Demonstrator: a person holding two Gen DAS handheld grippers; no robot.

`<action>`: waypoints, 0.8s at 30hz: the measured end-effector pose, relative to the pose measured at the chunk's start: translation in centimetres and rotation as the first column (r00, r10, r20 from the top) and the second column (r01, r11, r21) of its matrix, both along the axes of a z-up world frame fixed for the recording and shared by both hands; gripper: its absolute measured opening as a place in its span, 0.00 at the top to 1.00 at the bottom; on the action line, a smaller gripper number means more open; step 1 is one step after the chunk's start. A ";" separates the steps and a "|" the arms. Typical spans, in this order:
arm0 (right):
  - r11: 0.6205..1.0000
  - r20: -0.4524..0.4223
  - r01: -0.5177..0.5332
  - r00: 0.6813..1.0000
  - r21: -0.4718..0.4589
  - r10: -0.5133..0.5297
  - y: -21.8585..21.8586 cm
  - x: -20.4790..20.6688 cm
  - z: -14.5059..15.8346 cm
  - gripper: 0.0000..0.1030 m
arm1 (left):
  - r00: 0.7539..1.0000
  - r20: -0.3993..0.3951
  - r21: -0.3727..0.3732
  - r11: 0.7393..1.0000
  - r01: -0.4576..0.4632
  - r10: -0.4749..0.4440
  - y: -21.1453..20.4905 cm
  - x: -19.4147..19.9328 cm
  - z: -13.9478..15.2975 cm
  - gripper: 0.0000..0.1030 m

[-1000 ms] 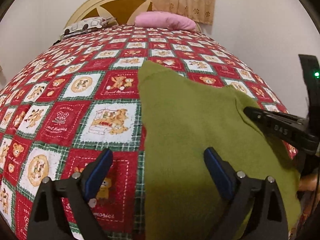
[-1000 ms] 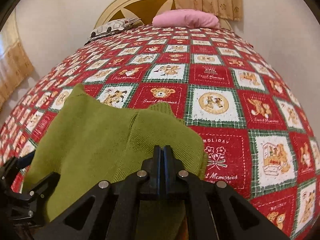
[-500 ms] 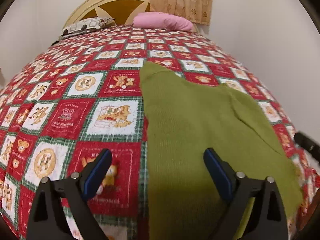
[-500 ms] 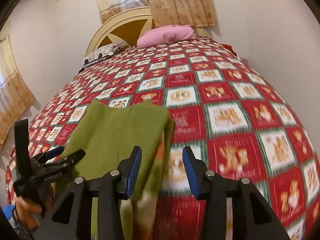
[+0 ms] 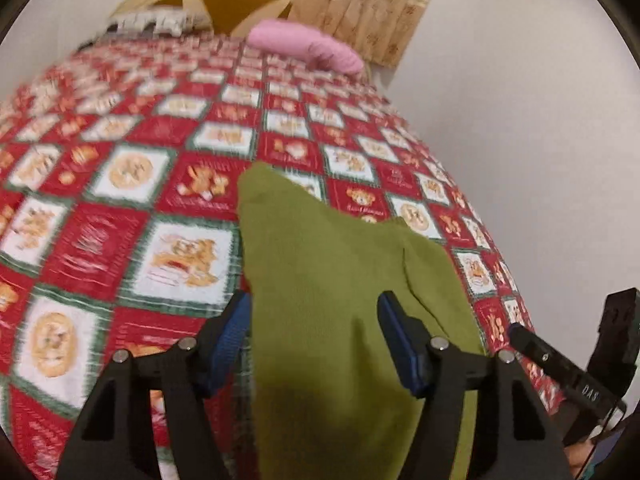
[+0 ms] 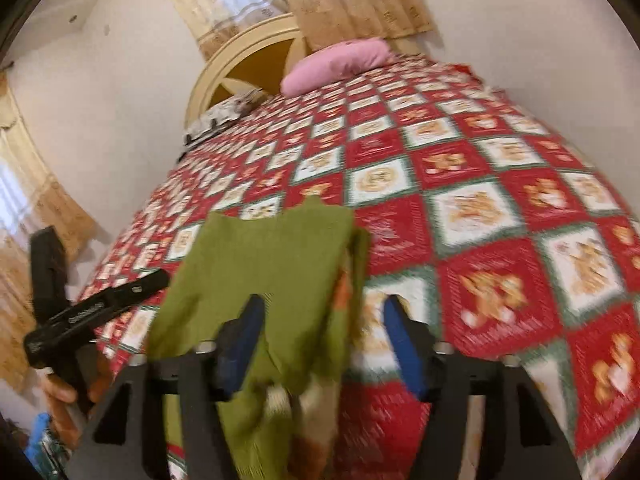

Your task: Fold small clothes

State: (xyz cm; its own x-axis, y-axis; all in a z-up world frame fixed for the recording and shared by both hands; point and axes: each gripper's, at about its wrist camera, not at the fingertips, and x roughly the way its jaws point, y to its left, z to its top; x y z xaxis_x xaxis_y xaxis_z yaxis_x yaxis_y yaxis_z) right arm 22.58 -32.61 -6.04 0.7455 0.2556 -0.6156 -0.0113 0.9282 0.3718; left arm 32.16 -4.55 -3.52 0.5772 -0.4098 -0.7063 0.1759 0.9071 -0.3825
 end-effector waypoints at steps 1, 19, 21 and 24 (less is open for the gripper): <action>1.000 -0.018 -0.008 1.000 0.001 0.008 0.1 1.0 -0.4 0.35 | 1.000 -0.023 -0.013 1.000 -0.001 0.001 -0.1 0.3 -0.7 0.35; 0.982 -0.113 -0.188 0.976 0.012 0.188 3.1 5.9 -5.1 0.54 | 0.999 -0.032 -0.067 0.997 0.042 -0.044 -0.1 0.0 -4.6 0.38; 0.983 -0.100 -0.179 0.979 -0.026 0.176 3.3 5.6 -4.9 0.64 | 0.999 -0.020 -0.044 0.998 0.039 -0.039 -0.3 -0.2 -4.5 0.41; 0.985 -0.095 -0.150 0.985 -0.088 0.142 4.0 5.3 -4.5 0.72 | 0.999 0.009 0.007 0.999 0.033 -0.033 -1.0 -0.5 -4.1 0.49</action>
State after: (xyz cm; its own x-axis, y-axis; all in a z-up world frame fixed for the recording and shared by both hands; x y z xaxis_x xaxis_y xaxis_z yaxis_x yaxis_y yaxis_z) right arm 27.86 -28.57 -10.53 0.6463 0.2952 -0.7037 -0.1201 0.9500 0.2882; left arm 31.68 -5.56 -7.64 0.5697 -0.4238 -0.7041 0.2090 0.9034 -0.3745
